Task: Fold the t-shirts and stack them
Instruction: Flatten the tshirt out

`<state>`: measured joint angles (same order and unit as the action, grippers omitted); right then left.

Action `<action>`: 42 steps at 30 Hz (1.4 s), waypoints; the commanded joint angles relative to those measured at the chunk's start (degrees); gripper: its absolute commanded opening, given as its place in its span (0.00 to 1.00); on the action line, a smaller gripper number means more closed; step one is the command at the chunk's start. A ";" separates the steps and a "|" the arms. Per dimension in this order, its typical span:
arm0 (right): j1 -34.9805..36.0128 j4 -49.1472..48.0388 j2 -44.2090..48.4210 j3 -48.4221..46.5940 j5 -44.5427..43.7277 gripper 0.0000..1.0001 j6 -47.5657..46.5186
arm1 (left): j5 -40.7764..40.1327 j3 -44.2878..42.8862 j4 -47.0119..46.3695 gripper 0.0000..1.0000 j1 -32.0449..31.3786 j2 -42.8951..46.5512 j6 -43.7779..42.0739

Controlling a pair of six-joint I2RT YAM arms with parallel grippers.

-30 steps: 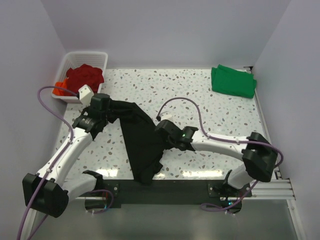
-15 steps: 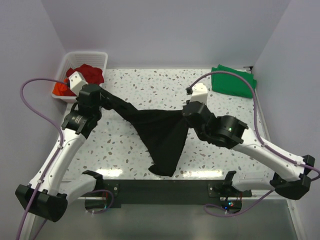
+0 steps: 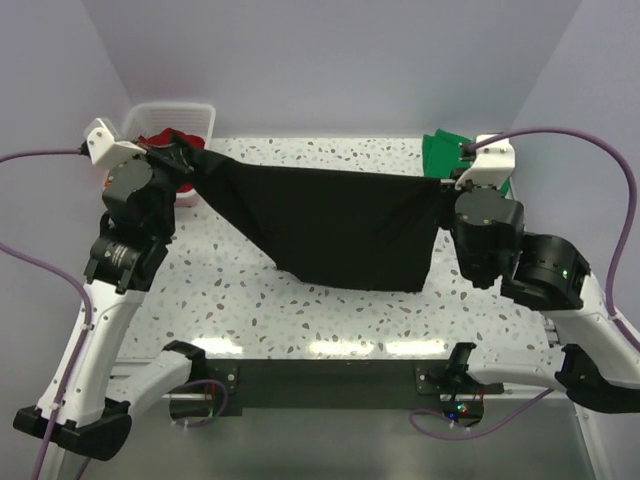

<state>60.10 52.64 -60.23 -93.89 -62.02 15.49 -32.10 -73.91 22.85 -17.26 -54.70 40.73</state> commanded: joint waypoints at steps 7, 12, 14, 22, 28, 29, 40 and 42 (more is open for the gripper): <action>0.11 -7.81 2.57 -7.62 -3.64 0.00 -11.69 | 7.90 -6.95 -11.24 0.00 0.56 3.28 -7.15; 0.20 -12.64 3.63 -6.75 -1.27 0.00 -15.22 | 13.81 -6.33 -17.66 0.00 0.56 4.69 -11.63; 0.11 -14.23 3.28 -7.36 -1.17 0.00 -17.24 | 13.91 -7.21 -17.93 0.00 0.56 4.08 -12.69; 0.11 -15.55 3.53 -7.63 -0.39 0.00 -17.77 | 18.19 -10.99 -19.42 0.00 0.56 3.72 -19.10; 0.11 -14.68 6.43 -9.90 3.91 0.00 -16.63 | 23.04 -13.19 -19.95 0.00 0.56 5.92 -22.36; 0.11 -14.67 6.79 -10.17 4.45 0.00 -16.54 | 23.22 -13.45 -19.69 0.00 0.56 6.44 -22.54; 0.11 -15.81 11.53 -10.27 10.78 0.00 -17.33 | 22.43 -13.72 -16.44 0.00 0.56 13.73 -20.96; 0.11 -16.60 11.71 -9.30 10.34 0.00 -17.85 | 22.25 -13.63 -16.79 0.00 0.56 13.83 -20.60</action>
<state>60.18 38.59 -48.84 -103.79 -51.31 -0.47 -7.84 -86.04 7.60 -17.26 -41.60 20.40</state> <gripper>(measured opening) 0.023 0.039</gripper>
